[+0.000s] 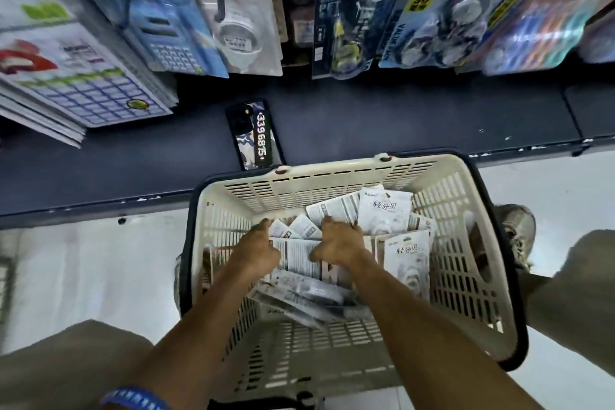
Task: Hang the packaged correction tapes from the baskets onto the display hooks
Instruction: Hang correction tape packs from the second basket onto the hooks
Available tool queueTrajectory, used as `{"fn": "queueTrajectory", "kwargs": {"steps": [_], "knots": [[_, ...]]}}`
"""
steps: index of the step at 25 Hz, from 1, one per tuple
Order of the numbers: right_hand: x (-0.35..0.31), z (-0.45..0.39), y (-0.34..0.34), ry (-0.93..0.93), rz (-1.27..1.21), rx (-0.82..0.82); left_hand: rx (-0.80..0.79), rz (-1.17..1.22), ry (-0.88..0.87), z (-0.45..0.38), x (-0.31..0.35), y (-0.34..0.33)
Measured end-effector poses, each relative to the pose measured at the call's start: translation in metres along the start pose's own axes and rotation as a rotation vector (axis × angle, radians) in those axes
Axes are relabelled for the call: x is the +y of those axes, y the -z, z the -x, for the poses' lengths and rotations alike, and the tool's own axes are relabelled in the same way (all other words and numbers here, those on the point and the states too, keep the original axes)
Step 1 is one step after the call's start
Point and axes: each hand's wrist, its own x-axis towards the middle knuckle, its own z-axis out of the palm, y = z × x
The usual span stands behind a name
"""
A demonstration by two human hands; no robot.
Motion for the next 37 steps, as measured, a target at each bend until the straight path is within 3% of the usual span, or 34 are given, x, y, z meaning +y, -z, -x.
{"fn": "queueTrajectory", "kwargs": {"steps": [4,7,12,14,16,18,21,24,26,29,30,31,32,33,34,37], "knots": [[-0.016,0.001,-0.01,0.144,0.285,0.002,-0.026,-0.071,0.025,-0.012,-0.003,-0.007],[-0.029,0.005,-0.022,0.19,0.282,0.036,-0.087,-0.229,-0.006,-0.013,-0.009,-0.009],[-0.045,0.017,-0.035,0.249,0.268,0.038,-0.203,-0.229,-0.063,-0.001,-0.024,-0.005],[-0.024,0.02,-0.015,0.256,0.103,-0.032,-0.192,0.032,-0.111,0.005,-0.024,-0.007],[0.006,0.032,0.014,0.177,-0.335,-0.139,-0.104,0.254,-0.134,0.01,-0.009,0.003],[0.031,0.047,0.04,0.125,-0.645,-0.175,-0.15,0.43,-0.159,0.015,0.015,0.018],[0.047,0.07,0.073,0.168,-0.797,-0.16,-0.239,0.311,-0.294,0.03,0.055,0.044],[0.044,0.104,0.107,0.196,-0.869,-0.095,-0.221,0.165,-0.411,0.06,0.088,0.072],[0.043,0.137,0.126,0.185,-0.842,0.07,-0.142,0.143,-0.521,0.089,0.108,0.093],[0.047,0.196,0.141,-0.073,-0.63,0.643,0.159,0.073,-0.668,0.141,0.132,0.128],[0.046,0.217,0.145,-0.139,-0.705,0.707,0.264,0.038,-0.713,0.158,0.138,0.137],[0.043,0.233,0.151,-0.137,-0.962,0.641,0.348,0.005,-0.759,0.175,0.145,0.141],[0.038,0.247,0.16,-0.088,-1.255,0.438,0.44,-0.046,-0.827,0.193,0.153,0.142],[0.031,0.259,0.169,0.04,-1.483,0.212,0.547,-0.107,-0.929,0.209,0.16,0.139],[0.024,0.27,0.179,0.173,-1.608,0.089,0.657,-0.182,-1.056,0.224,0.168,0.133],[0.007,0.301,0.212,0.472,-1.804,0.037,0.993,-0.431,-1.331,0.256,0.185,0.129]]}}
